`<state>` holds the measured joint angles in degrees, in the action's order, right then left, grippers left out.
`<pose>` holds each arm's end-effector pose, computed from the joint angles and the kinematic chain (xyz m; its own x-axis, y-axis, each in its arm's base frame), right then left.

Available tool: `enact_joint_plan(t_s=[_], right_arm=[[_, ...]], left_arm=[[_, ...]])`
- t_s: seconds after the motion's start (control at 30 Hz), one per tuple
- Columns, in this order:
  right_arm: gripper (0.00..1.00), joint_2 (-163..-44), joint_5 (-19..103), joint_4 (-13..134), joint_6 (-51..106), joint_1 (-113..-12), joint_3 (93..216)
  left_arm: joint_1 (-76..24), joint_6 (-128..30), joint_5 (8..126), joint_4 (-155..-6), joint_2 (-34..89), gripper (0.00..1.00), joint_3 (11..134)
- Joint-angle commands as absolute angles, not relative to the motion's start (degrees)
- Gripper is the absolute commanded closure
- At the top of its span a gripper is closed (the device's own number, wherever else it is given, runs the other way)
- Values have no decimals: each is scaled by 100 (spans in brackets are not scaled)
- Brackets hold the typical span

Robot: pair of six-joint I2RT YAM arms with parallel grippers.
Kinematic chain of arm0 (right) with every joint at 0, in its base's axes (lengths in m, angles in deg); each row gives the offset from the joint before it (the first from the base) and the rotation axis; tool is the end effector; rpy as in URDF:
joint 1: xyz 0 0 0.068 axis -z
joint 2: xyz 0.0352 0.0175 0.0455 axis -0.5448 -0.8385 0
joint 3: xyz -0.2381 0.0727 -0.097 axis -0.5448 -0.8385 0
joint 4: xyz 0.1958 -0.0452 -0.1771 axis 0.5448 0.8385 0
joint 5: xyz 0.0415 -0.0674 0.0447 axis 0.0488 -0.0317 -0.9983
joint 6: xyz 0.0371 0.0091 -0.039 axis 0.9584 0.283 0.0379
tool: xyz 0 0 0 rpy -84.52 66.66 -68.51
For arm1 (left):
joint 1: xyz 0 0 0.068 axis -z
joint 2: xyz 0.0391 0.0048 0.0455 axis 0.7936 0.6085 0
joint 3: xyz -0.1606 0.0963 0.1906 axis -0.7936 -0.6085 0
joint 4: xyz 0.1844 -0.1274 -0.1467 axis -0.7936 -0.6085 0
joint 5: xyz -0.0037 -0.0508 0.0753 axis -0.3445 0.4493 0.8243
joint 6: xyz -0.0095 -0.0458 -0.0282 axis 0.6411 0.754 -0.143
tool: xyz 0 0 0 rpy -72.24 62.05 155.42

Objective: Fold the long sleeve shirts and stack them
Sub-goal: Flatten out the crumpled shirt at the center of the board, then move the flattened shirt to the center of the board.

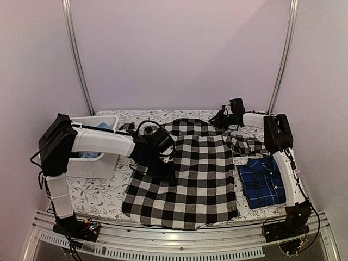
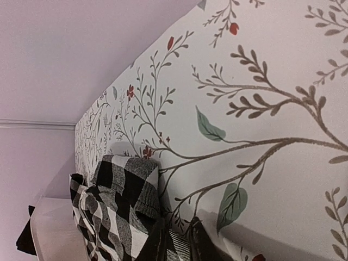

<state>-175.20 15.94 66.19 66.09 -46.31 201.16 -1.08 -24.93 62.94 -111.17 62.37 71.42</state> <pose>0.5610 0.1533 0.0908 -0.8525 0.4086 -0.3260 -0.0205 0.5971 0.8019 0.2329 -0.3048 0.1434 -0.9423 0.2727 -0.1942 0.3287 0.8633 -0.3829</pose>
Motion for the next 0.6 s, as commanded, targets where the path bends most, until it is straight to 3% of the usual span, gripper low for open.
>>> enact_joint_plan(t_s=[0.0,0.27,0.57], right_arm=[[83,-16644,1441,7070,5847,-4728,20085],[71,-15072,2184,7616,5050,-5173,18356],[70,-13999,2938,7391,4808,-5346,16310]], left_arm=[[-461,-2687,6401,-11219,6217,68,7725],[-1316,-2705,7222,-11111,6898,68,8765],[-2036,-2969,7520,-11341,8052,68,9988]])
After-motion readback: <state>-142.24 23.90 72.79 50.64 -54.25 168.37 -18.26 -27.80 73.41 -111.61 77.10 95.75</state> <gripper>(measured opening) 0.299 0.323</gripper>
